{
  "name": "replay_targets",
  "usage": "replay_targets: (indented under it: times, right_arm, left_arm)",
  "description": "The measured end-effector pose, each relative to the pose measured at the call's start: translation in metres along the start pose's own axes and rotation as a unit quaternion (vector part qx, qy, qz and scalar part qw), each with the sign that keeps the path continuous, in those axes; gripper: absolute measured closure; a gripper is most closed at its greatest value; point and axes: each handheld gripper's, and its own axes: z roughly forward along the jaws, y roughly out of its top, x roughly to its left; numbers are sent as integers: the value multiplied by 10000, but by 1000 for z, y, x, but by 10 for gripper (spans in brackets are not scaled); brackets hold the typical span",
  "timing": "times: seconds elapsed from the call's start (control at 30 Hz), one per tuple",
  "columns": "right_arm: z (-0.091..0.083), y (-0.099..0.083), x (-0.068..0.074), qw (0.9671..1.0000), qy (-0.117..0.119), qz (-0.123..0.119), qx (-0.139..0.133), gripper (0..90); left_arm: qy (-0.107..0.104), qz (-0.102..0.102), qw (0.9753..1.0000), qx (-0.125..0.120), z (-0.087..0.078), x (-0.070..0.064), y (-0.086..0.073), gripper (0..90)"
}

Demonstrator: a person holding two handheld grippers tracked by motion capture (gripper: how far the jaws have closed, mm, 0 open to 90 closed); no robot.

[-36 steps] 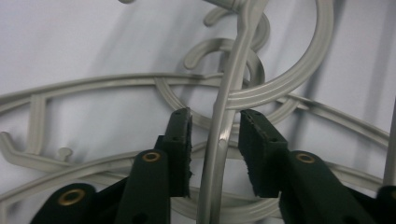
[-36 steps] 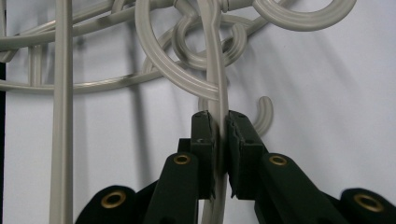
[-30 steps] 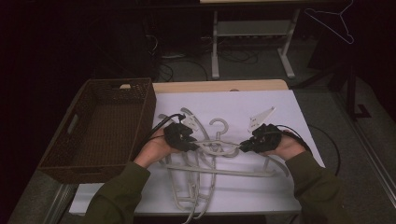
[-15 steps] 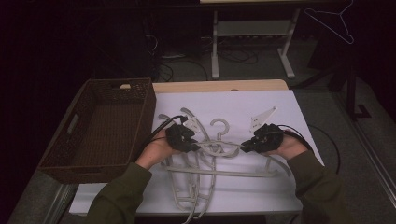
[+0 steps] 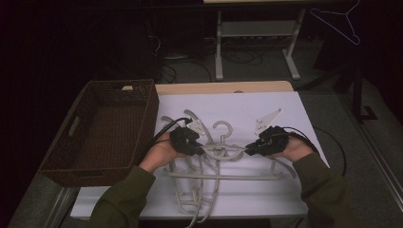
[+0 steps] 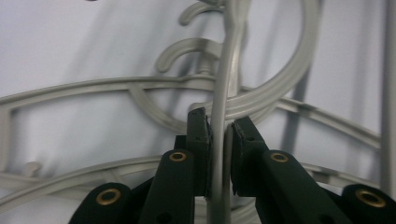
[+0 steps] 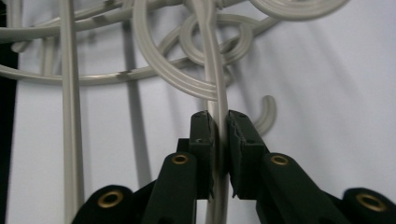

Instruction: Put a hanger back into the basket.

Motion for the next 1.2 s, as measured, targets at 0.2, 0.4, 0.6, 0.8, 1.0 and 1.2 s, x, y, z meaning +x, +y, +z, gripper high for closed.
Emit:
replay_targets:
  times: [0.2, 0.4, 0.6, 0.8, 1.0, 1.2]
  right_arm:
    - [-5, -2, -2, 9995, -59, 228, -193, 698]
    - [-13, 0, -4, 9959, -335, 508, -668, 367]
    - [-20, 4, -3, 9869, -768, 900, -1098, 125]
    - [-28, 4, -3, 9800, -1066, 1038, -1319, 41]
    - [-36, -2, -4, 9739, -1160, 1208, -1533, 13]
    - [-44, -14, -2, 9669, -1308, 1327, -1741, 6]
  left_arm:
    - [55, 46, 9999, -88, -4, -2, 2, 817]
    - [99, -95, 9994, -318, -11, -4, 3, 819]
    - [220, -289, 9985, -417, -19, -5, 5, 819]
    - [384, -592, 9966, -429, -25, -3, 6, 819]
    - [533, -787, 9945, -445, -36, 0, 8, 819]
    - [752, -873, 9924, -424, -52, 4, 9, 819]
